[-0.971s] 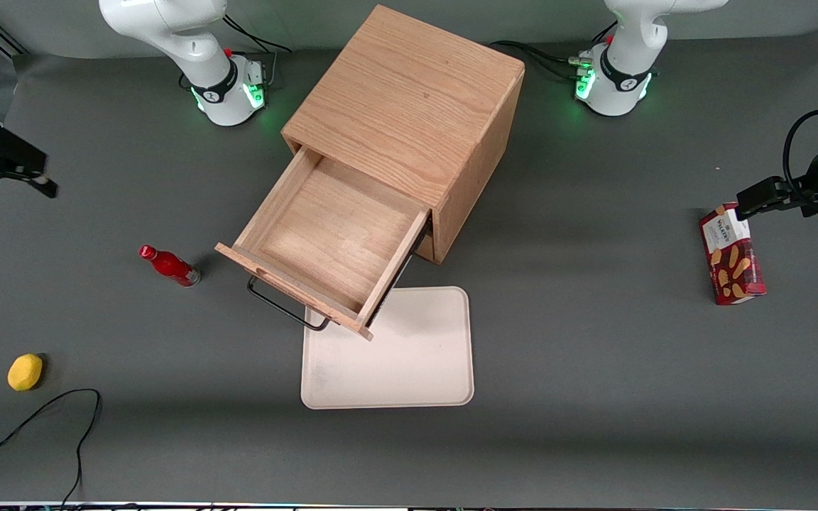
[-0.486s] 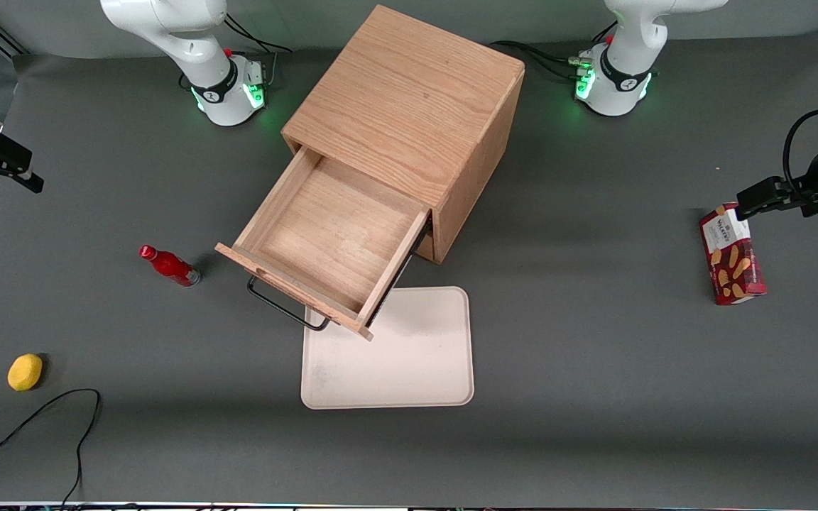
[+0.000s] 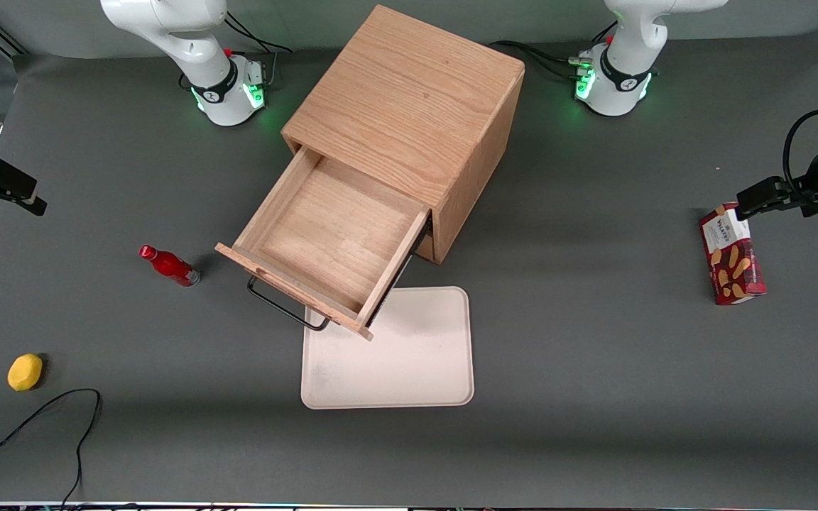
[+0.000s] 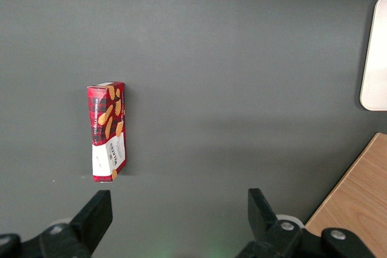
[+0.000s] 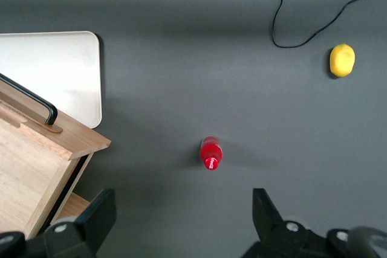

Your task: Open upper drawer

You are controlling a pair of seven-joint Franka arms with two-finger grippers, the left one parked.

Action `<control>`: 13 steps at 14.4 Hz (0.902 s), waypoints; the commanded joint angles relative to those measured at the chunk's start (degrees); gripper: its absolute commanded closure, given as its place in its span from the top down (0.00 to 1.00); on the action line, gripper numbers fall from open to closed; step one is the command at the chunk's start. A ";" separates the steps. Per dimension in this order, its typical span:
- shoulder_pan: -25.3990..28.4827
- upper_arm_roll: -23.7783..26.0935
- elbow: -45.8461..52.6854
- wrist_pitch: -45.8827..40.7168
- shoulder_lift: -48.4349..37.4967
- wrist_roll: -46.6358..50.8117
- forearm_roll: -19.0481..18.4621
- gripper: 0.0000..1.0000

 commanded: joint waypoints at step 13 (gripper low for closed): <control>-2.75 1.38 -0.62 3.96 1.43 -0.71 -0.74 1.00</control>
